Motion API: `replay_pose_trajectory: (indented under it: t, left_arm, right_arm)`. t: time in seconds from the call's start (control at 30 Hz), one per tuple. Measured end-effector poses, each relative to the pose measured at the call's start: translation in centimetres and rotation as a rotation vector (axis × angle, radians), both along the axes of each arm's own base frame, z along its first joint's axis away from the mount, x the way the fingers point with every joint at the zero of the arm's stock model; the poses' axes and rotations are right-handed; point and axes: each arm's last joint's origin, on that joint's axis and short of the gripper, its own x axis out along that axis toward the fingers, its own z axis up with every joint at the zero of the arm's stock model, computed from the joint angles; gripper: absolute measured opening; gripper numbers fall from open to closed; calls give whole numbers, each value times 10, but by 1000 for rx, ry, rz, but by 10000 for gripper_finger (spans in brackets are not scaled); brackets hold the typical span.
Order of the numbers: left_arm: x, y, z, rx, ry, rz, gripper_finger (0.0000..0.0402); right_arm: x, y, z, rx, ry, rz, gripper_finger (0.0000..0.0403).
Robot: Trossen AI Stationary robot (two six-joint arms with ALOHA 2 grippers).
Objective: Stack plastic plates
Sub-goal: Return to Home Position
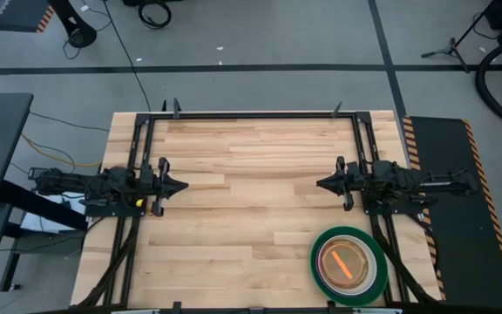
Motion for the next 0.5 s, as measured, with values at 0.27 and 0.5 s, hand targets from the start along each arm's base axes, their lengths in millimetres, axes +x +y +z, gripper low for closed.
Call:
replay_pose_trajectory:
  t: [0.27,0.5]
  left_arm:
    - [0,0,-1,25,9,3,9]
    - [0,0,-1,25,8,3,9]
  right_arm:
    - [0,0,0,0,0,0,25]
    - [0,0,0,0,0,0,25]
